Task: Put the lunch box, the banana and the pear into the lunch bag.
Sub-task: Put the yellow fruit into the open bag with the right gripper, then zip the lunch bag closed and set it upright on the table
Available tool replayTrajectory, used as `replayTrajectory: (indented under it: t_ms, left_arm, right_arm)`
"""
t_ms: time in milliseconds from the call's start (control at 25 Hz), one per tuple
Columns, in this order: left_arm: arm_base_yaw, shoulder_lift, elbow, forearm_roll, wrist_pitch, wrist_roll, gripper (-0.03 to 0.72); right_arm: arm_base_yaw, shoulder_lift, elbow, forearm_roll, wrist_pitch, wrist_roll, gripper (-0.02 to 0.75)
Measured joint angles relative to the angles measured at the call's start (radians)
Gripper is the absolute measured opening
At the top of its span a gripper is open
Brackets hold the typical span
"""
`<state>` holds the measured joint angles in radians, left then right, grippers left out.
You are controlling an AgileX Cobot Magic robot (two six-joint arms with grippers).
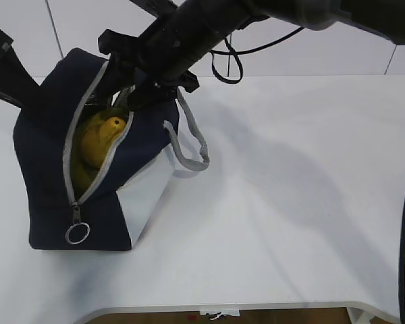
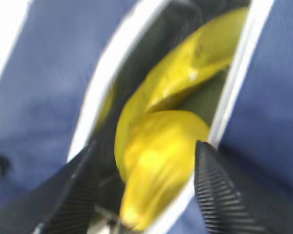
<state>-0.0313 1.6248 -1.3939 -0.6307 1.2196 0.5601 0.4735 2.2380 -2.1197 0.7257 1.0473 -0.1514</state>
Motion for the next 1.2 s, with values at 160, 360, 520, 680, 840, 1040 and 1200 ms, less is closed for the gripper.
replayTrajectory:
  t_ms: [160, 360, 520, 680, 840, 1040, 1200]
  left_arm:
    - [0.0, 0.0, 0.0, 0.0, 0.0, 0.0, 0.015]
    - [0.0, 0.0, 0.0, 0.002, 0.0, 0.0, 0.015]
    - [0.0, 0.0, 0.0, 0.002, 0.0, 0.0, 0.015]
    - [0.0, 0.0, 0.0, 0.002, 0.0, 0.0, 0.015]
    - [0.0, 0.0, 0.0, 0.002, 0.0, 0.0, 0.015]
    - [0.0, 0.0, 0.0, 0.002, 0.0, 0.0, 0.015]
    - [0.0, 0.0, 0.0, 0.002, 0.0, 0.0, 0.015]
  right_arm:
    - [-0.008, -0.004, -0.007, -0.009, 0.045, 0.006, 0.467]
    - [-0.033, -0.033, -0.106, -0.149, 0.14, 0.084, 0.473]
    - [-0.038, -0.046, -0.163, -0.336, 0.183, 0.174, 0.473]
    - [-0.04, -0.042, -0.163, -0.357, 0.197, 0.198, 0.473]
    - [-0.04, -0.013, -0.163, -0.329, 0.201, 0.201, 0.473]
    - [-0.04, 0.041, -0.163, -0.306, 0.201, 0.204, 0.473]
    - [-0.04, 0.05, -0.163, -0.304, 0.201, 0.204, 0.414]
